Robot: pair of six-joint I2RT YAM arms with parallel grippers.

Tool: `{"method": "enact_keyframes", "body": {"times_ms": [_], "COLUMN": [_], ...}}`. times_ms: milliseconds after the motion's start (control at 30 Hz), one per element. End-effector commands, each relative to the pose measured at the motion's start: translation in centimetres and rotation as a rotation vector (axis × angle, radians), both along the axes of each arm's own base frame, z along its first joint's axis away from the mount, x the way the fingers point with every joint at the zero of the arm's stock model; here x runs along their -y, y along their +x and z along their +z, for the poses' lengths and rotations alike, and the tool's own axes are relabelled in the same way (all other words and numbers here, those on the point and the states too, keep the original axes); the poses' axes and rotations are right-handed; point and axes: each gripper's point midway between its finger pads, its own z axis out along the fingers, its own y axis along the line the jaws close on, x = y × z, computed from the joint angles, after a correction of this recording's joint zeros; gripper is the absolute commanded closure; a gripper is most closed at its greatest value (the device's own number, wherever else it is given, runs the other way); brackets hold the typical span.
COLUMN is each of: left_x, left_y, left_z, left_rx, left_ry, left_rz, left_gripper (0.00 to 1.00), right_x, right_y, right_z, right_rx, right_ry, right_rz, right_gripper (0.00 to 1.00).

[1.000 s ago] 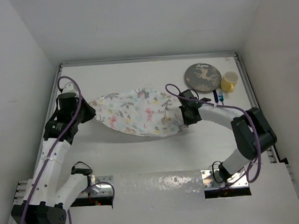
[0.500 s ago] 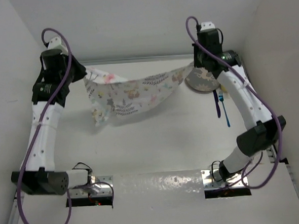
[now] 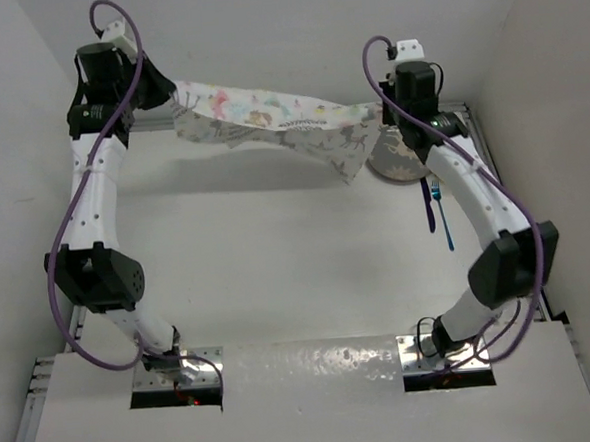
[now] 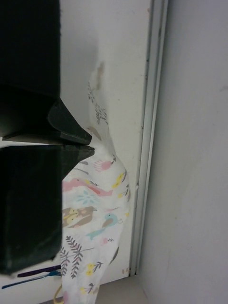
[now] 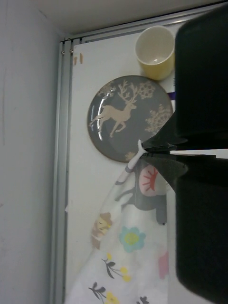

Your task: Set the dinner table for one person

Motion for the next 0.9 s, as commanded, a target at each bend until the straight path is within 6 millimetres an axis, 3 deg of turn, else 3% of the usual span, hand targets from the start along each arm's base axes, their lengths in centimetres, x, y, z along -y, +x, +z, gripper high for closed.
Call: {"method": "enact_keyframes", "body": {"times_ms": [0,33,67,100,133,167,233,267,300,333,400,433,500,533,600,667,700,767,800,867], "left_x": [0.7,0.6,0.4,0.0,0.0,-0.1,-0.4,-0.5,-0.8,-0.8,-0.5,-0.2,0.7,1.0,1.3,1.1,1.0,0.7,0.4,0.2], "left_y": [-4.5,-5.3,-5.7,-7.4,-8.2,-9.7,-11.1,-12.5,-13.2,-14.7,-16.2,-17.8,-19.4,-20.8,-22.7,-23.4,-24.0,-24.4,-24.6,-24.8], "left_z": [2.3,1.5,-2.4,-2.3,-3.5,-6.5,-10.1,-13.7,-15.7,-19.3,-22.5,-25.3,-27.4,-28.9,-30.2,-29.2,-28.5,-27.9,-27.4,-26.5], "left_rx": [0.132,0.129,0.063,0.080,0.063,0.008,-0.060,-0.138,-0.188,-0.280,-0.370,-0.453,-0.524,-0.563,-0.603,-0.560,-0.541,-0.519,-0.511,-0.500], "left_ry": [0.040,0.044,0.044,0.048,0.042,0.030,0.018,0.002,0.000,-0.023,-0.054,-0.081,-0.133,-0.148,-0.179,-0.186,-0.193,-0.187,-0.177,-0.164], "left_rz": [-0.060,-0.048,-0.038,-0.011,-0.005,0.008,0.035,0.051,0.078,0.095,0.103,0.114,0.106,0.104,0.122,0.144,0.157,0.178,0.194,0.198], "left_gripper": [1.00,1.00,1.00,1.00,1.00,1.00,1.00,1.00,1.00,1.00,1.00,1.00,1.00,0.99,0.91,0.81,0.77,0.68,0.55,0.52], "right_x": [0.6,0.6,0.8,0.7,0.6,0.7,-0.1,-0.3,-1.0,-1.1,-1.4,-2.0,-1.9,-2.5,-2.1,-1.6,-1.4,-0.4,0.2,0.9], "right_y": [-2.6,-3.3,-5.0,-5.8,-6.7,-8.1,-10.2,-12.0,-13.4,-15.7,-18.3,-20.5,-23.8,-25.0,-27.1,-28.2,-28.5,-29.3,-29.4,-28.6], "right_z": [6.0,5.4,3.1,1.9,0.2,-2.4,-6.3,-9.7,-11.9,-15.9,-19.5,-22.2,-25.2,-25.7,-26.7,-26.8,-26.4,-26.3,-25.9,-24.8], "right_rx": [0.252,0.256,0.216,0.191,0.153,0.096,-0.013,-0.091,-0.158,-0.262,-0.373,-0.456,-0.574,-0.603,-0.638,-0.644,-0.628,-0.640,-0.636,-0.607], "right_ry": [0.017,0.013,0.000,0.000,-0.001,0.010,0.041,0.077,0.105,0.136,0.154,0.165,0.162,0.177,0.184,0.206,0.221,0.195,0.169,0.126], "right_rz": [0.042,0.056,0.073,0.096,0.111,0.117,0.165,0.167,0.200,0.189,0.181,0.187,0.171,0.167,0.126,0.058,0.040,0.000,-0.015,-0.027], "right_gripper": [1.00,1.00,1.00,1.00,1.00,1.00,1.00,1.00,1.00,1.00,1.00,1.00,1.00,1.00,0.95,0.90,0.82,0.80,0.65,0.40]}}
